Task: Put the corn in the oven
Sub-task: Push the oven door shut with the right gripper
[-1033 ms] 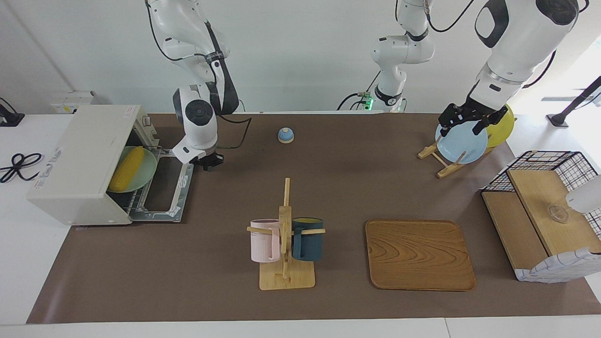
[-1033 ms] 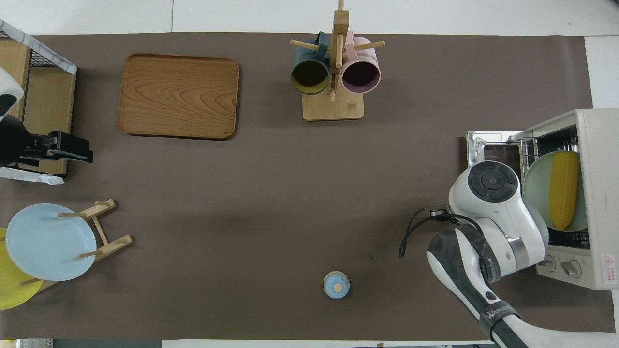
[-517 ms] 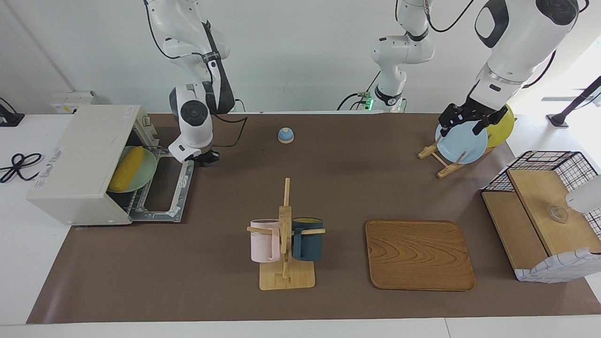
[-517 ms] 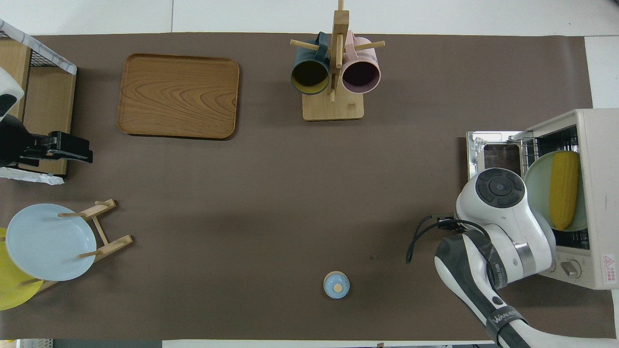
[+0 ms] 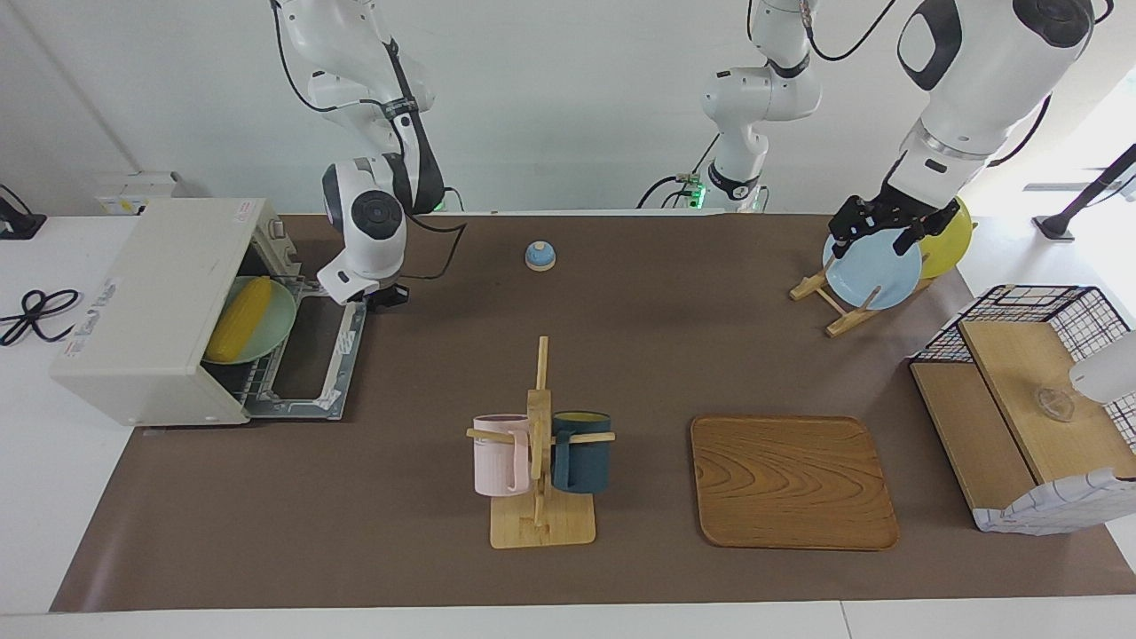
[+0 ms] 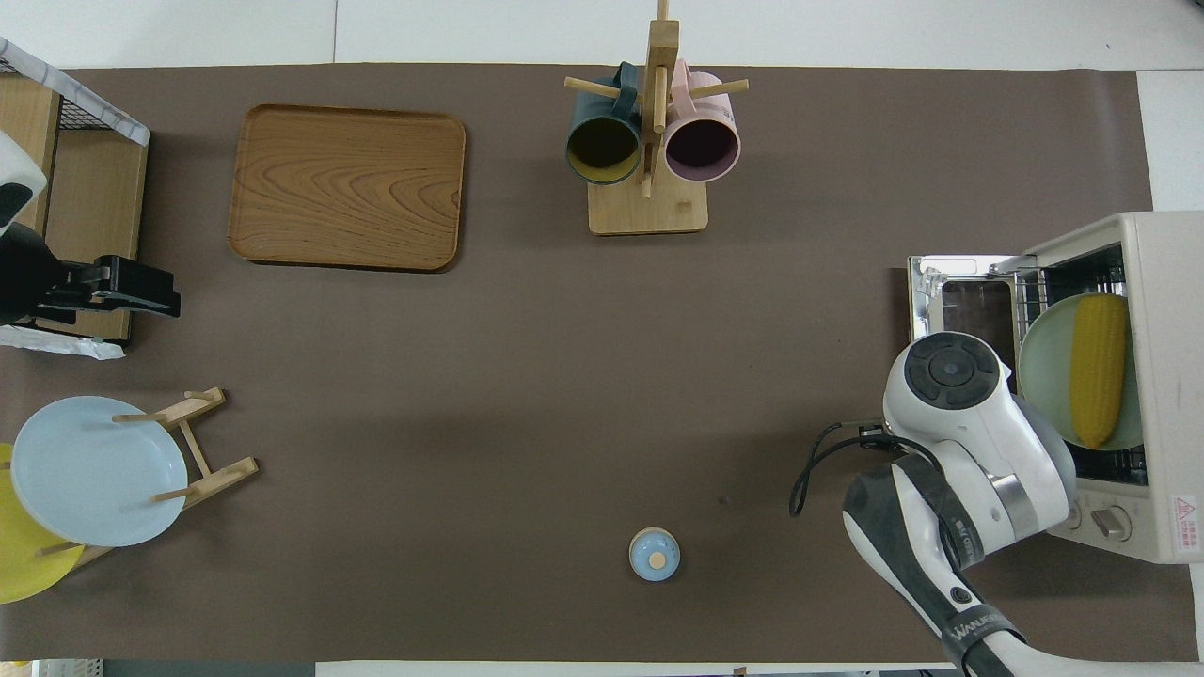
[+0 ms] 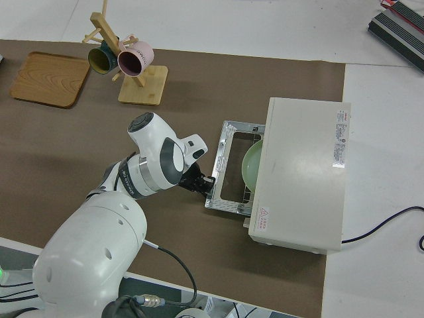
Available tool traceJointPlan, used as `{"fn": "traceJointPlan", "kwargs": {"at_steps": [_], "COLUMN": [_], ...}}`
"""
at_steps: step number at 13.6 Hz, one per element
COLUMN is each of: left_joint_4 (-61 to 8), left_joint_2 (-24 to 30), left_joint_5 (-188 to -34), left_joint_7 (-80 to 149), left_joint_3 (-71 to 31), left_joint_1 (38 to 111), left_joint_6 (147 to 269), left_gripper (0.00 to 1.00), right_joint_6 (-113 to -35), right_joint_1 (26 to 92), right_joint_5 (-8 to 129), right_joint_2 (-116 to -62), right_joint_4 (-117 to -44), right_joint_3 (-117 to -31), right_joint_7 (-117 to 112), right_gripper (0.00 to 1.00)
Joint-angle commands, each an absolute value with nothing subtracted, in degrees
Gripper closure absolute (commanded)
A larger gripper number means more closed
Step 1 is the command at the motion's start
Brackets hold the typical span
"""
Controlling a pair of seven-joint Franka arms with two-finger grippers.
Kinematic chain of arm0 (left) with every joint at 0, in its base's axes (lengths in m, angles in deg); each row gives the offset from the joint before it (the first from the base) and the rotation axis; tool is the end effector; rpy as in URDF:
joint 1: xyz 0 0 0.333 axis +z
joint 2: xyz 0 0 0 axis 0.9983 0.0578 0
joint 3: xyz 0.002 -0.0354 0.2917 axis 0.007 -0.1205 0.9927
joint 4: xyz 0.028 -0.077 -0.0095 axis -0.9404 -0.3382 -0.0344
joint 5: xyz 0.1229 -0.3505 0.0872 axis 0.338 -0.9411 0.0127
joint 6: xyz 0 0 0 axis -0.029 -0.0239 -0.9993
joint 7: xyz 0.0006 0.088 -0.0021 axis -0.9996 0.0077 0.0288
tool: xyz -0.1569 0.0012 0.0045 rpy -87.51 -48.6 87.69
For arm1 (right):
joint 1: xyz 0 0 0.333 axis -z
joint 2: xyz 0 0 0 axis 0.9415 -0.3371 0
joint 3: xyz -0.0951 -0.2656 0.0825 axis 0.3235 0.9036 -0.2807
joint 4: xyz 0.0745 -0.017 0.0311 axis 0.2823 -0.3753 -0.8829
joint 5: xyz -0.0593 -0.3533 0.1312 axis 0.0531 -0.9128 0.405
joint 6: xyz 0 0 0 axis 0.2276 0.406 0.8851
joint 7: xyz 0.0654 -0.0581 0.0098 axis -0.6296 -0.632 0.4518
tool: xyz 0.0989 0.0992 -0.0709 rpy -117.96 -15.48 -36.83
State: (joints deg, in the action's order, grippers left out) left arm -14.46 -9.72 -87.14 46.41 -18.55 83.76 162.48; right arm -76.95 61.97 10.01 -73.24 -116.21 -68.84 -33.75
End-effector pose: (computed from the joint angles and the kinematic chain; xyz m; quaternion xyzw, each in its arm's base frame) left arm 0.5269 -0.0485 0.5255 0.9998 -0.0107 -0.0151 0.0080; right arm 0.4252 0.0460 0.2294 0.9789 -0.0050 -0.1115 0.1712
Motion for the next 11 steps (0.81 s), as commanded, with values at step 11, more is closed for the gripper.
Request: {"fn": "traceJointPlan", "kwargs": {"at_steps": [11], "left_joint_4": [-15.02], "left_joint_2": [-10.62], "left_joint_5": [-86.18], "left_joint_7": [46.58], "left_joint_3": [-18.52], "left_joint_1": [83.79], "left_joint_6": [162.03], "left_gripper": [0.0], "right_joint_6": [-52.04], "right_joint_1": [65.1], "right_joint_5": [3.05], "right_joint_2": [-67.99], "right_joint_4": [-100.7], "right_joint_3": [-67.61], "right_joint_7": [-17.62], "right_gripper": [1.0]}}
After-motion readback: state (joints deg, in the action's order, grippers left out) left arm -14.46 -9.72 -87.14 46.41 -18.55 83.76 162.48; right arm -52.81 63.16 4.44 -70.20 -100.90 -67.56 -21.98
